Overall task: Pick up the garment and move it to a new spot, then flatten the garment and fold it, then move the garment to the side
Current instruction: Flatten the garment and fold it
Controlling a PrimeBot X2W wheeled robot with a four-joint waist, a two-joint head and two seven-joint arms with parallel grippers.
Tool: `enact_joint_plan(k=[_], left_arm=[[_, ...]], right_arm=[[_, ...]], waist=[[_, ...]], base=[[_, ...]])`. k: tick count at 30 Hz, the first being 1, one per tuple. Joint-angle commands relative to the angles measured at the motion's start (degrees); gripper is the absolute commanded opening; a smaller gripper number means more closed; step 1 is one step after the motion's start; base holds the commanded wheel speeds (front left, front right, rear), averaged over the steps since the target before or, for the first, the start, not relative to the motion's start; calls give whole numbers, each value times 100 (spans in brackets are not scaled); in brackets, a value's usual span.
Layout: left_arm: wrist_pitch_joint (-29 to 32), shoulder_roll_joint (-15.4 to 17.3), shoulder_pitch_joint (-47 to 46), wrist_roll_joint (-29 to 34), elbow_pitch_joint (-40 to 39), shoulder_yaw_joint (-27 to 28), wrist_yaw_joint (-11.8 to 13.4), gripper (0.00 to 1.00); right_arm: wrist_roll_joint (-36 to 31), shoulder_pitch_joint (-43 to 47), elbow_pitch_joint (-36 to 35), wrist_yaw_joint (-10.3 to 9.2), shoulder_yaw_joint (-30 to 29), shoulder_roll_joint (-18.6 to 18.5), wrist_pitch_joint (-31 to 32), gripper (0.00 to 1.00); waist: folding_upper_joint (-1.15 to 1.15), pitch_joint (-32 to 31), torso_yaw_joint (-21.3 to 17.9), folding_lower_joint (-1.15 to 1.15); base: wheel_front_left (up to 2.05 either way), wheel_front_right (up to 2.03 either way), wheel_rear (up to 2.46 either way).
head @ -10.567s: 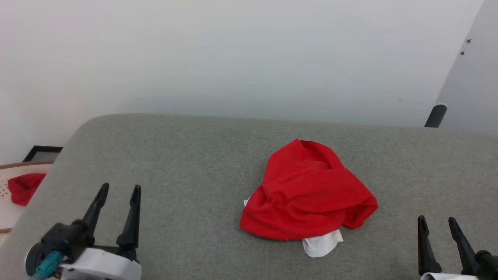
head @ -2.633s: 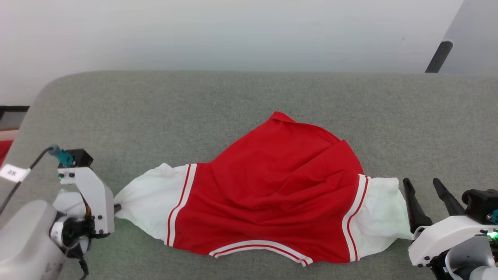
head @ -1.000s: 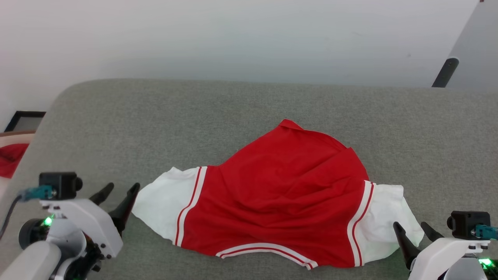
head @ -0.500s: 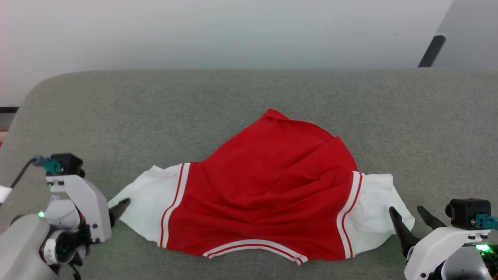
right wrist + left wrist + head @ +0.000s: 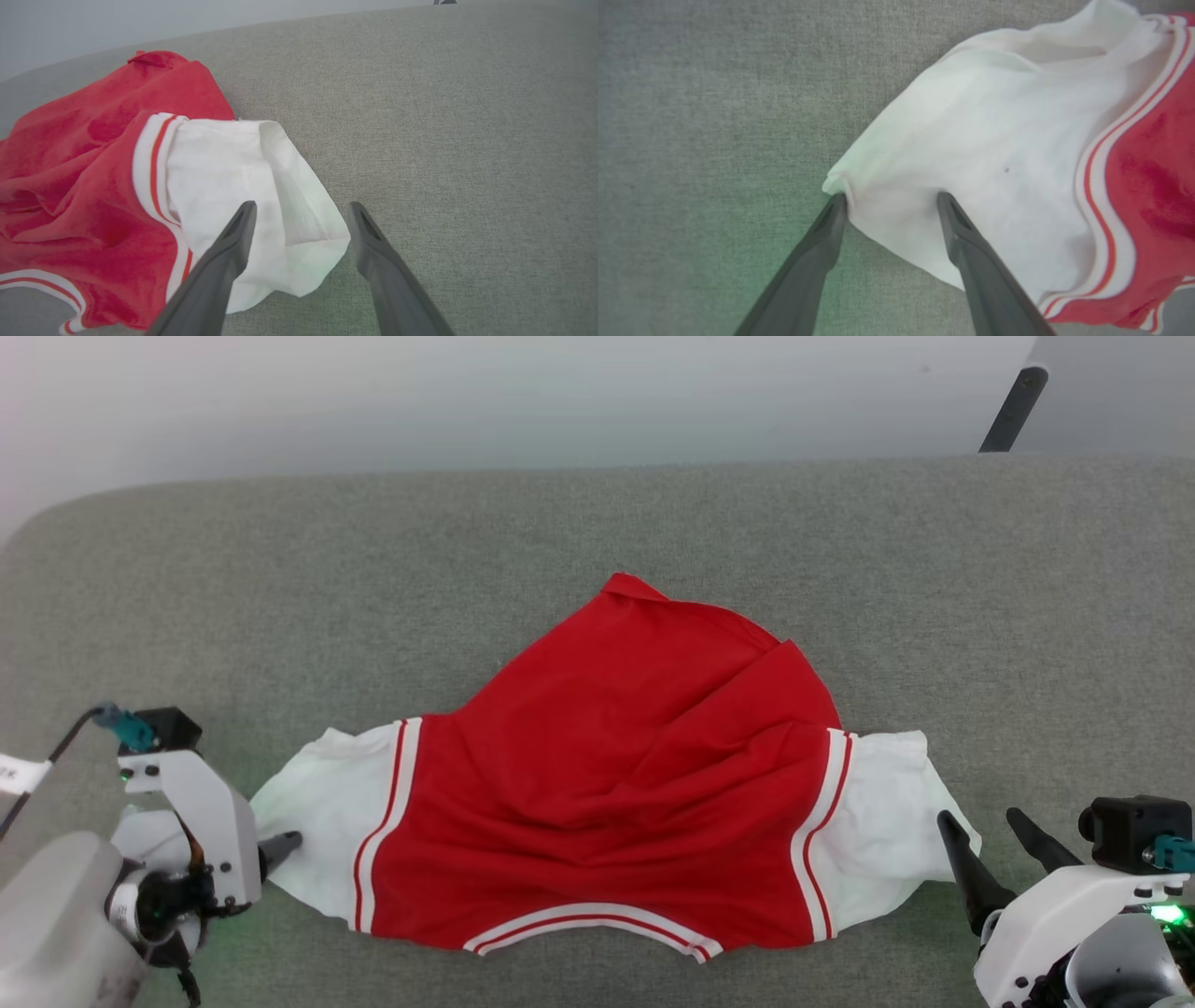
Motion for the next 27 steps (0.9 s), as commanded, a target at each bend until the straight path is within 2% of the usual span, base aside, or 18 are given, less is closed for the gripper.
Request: enact_joint_plan(k=[1,2,3,5,13,27], left_arm=[[84,-89,6,21,175,-76,-3,75],[116,-132,-23,11,266,-95,-28,46],[133,-190,-61,-20,342,-96,-60,35],[198,-279,-125,-50,500,-117,-131,0],[-14,-429,-398,-28,762,-112,-374,0],[-288,-785,-851,96,881,-218,-535,0]], right_arm=[[40,-81,-36,-4,-18,4,4,100],[39,-90,-43,-5,-18,0,19,100],[38,-97,-44,-4,-20,-4,28,100],[48,-110,-44,-4,-33,-6,67,100],[63,-168,-58,-4,-104,-83,575,100],[260,-287,131,-4,101,-93,1745,100]], waist=[[0,40,-13,0],[0,60,-15,0],[0,77,-16,0],[0,114,-20,0],[0,265,8,0],[0,633,316,0]], base=[[0,0,0],[0,0,0],[0,0,0],[0,0,0],[0,0,0],[0,0,0]])
